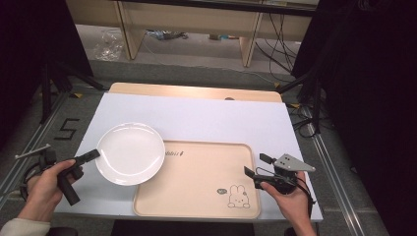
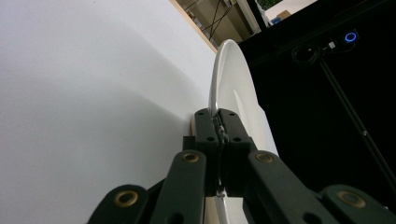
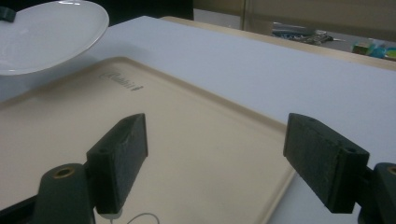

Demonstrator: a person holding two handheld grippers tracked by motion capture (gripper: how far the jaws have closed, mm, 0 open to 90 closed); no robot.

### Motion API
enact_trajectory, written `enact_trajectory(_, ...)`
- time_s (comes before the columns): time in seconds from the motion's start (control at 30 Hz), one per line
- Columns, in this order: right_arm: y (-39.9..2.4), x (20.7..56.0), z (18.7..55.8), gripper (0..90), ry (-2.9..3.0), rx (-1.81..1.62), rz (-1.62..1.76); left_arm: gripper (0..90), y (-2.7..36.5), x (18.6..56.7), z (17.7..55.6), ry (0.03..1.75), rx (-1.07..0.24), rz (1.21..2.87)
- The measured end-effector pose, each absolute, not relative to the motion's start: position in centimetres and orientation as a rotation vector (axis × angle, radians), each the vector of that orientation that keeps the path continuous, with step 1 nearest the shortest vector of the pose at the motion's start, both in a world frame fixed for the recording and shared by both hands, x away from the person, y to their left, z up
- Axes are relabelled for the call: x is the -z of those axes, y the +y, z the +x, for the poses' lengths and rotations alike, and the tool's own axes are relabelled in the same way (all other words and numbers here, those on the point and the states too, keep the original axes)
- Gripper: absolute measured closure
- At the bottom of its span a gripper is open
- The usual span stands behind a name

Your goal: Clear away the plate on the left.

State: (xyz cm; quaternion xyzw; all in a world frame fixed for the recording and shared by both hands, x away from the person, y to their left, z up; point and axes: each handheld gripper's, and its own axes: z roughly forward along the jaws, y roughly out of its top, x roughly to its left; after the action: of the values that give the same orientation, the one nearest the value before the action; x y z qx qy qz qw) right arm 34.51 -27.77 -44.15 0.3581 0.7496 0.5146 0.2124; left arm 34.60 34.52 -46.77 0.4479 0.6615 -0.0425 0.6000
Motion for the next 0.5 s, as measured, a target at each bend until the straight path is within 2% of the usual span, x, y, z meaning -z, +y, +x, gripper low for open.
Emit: enact_trajectory(0.5, -27.74, 44.15, 34.44, 22.7, 2.084, -1.435, 1.007, 87.3, 33.84, 46.7, 34.9, 1.53, 0.118, 1.035)
